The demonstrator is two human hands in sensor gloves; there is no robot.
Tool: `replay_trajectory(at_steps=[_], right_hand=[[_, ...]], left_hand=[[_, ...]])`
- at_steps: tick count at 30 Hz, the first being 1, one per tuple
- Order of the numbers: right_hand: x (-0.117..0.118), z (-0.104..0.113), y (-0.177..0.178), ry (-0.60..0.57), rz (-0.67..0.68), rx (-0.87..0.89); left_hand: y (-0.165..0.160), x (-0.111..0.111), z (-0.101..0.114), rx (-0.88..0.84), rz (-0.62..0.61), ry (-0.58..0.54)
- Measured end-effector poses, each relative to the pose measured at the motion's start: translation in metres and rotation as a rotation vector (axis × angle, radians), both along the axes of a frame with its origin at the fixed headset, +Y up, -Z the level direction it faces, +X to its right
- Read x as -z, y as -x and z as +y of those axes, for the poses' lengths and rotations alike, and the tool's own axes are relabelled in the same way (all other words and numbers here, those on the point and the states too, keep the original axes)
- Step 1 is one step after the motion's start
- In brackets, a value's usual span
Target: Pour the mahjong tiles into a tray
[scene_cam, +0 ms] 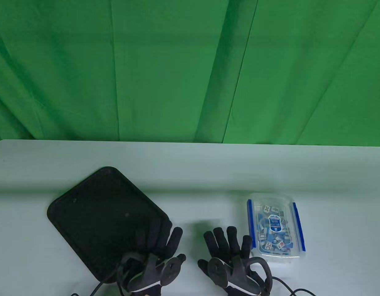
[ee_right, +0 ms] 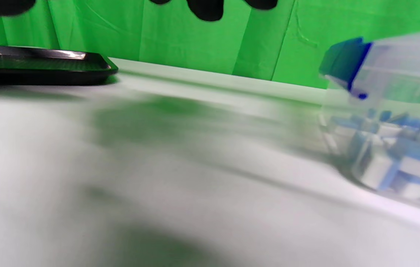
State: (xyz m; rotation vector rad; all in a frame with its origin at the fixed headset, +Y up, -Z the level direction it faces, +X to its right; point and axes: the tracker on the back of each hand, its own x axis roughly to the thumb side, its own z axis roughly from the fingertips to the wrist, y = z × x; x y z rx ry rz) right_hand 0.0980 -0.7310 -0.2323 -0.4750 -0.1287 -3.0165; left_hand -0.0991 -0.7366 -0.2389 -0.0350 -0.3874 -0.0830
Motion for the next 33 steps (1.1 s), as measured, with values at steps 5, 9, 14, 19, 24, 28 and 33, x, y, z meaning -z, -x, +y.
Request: replay_trajectory(at_steps=[5, 9, 14, 19, 24, 28, 33], right_hand=[[0.001, 0.000, 0.000, -0.001, -0.005, 0.010], [0.002, 0.001, -0.001, -0.007, -0.012, 0.011], [0.002, 0.001, -0.002, -0.020, -0.013, 0.013], [0.003, 0.002, -0.004, -0.027, -0.014, 0.003], [0.002, 0.005, -0.007, -0.051, -0.021, 0.013], [0.005, 0.009, -0.013, -0.069, -0.042, 0.005], [0.016, 0.017, -0.045, -0.096, -0.157, 0.066]], left_hand=[[-0.002, 0.000, 0.002, -0.002, -0.015, -0.027], [0.000, 0.000, 0.003, -0.020, -0.017, -0.037], [0.002, 0.000, 0.002, -0.033, -0.004, -0.021], [0.001, 0.002, -0.001, -0.037, 0.002, 0.004], [0.001, 0.001, -0.002, -0.043, 0.006, 0.018], [0.003, 0.001, 0.000, -0.060, 0.012, 0.007], [0.005, 0.001, 0.000, -0.064, 0.023, 0.019]])
